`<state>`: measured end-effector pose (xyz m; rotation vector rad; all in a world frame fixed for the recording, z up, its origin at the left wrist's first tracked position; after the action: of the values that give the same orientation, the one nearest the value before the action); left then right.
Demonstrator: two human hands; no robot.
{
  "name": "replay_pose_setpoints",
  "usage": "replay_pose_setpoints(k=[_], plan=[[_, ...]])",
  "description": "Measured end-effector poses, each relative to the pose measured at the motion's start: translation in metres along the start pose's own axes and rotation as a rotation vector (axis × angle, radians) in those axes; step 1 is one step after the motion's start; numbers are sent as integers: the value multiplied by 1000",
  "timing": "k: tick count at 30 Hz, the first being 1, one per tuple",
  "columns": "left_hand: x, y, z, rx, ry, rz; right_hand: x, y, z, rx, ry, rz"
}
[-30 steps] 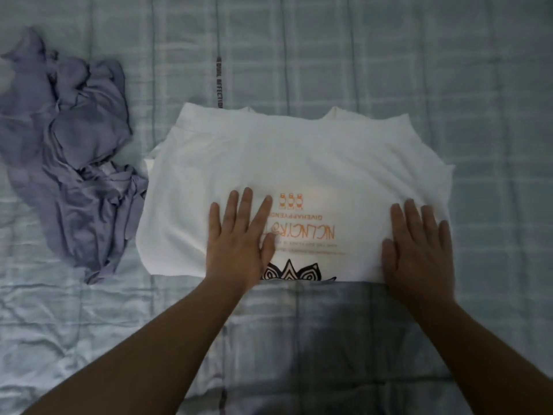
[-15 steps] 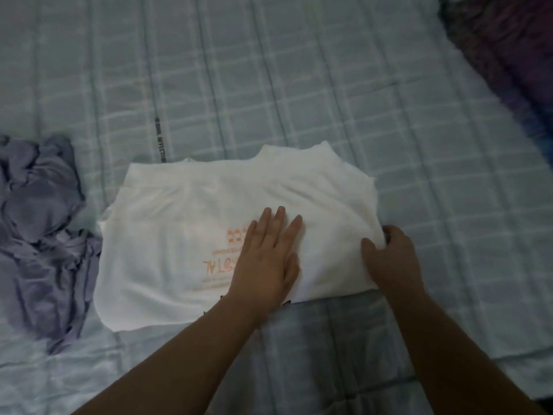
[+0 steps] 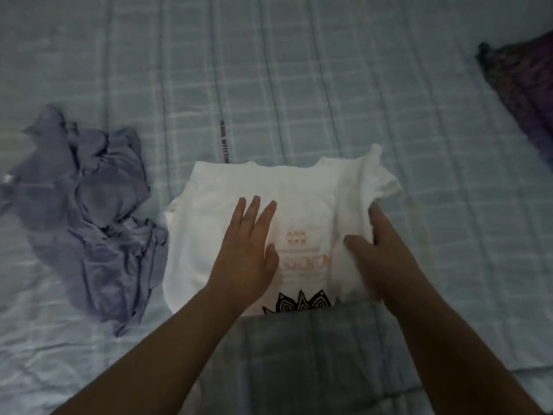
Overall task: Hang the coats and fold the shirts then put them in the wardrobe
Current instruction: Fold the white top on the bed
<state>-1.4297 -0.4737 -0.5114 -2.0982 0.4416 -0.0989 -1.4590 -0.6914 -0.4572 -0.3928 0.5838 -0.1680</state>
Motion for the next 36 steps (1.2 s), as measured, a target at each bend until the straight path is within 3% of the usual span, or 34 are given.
replay_pose_setpoints(k=[6, 11, 14, 20, 24, 29, 32, 36], plan=[[-49, -74, 99, -80, -166, -107, -35, 147, 77, -215, -135, 115], [-77, -73, 175, -23, -240, -68, -38, 277, 51, -562, -130, 232], [-84, -67, 184, -65, -242, -45, -38, 312, 34, -745, -173, 232], [-80, -65, 174, -163, -229, -80, -30, 299, 23, -623, -279, 315], [-69, -71, 156, -144, -226, -83, -20, 256, 25, -348, -330, 209], [-52, -56, 124, 111, -128, -28, -5, 213, 19, -766, -583, -63], [-55, -24, 114, 238, -122, 47, 0, 200, -19, -980, -506, -44], [-77, 7, 136, 278, -110, 98, -4, 194, -57, -1048, -543, 16]])
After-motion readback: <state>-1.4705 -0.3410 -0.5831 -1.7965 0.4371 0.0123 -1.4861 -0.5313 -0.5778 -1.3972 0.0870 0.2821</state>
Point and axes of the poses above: each hand's wrist, its own x-axis towards the middle knuckle, its own y-axis out of the palm, z = x × y, the point moved 4 cm from there along x, towards the middle knuckle, and after that the axes turned 2 degrees about -y, right-handed, at the moved point
